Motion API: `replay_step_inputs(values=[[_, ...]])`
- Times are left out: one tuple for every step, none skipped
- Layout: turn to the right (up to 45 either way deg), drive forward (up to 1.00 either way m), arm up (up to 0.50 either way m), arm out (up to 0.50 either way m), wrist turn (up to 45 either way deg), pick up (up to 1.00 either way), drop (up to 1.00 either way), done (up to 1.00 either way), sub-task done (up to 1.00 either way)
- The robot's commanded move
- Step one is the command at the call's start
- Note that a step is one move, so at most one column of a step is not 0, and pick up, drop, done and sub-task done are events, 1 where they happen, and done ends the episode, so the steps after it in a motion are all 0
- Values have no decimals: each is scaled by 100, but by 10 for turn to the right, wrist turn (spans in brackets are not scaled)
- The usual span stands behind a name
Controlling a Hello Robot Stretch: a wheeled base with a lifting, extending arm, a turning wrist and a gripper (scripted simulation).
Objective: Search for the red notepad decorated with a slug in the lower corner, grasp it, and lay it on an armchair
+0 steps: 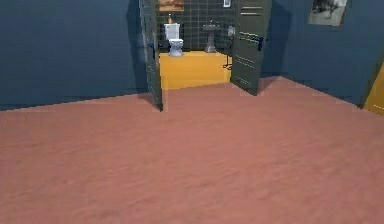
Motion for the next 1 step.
replay_step_inputs(values=[[0, 100, 0, 0, 0, 0, 0, 0, 0]])
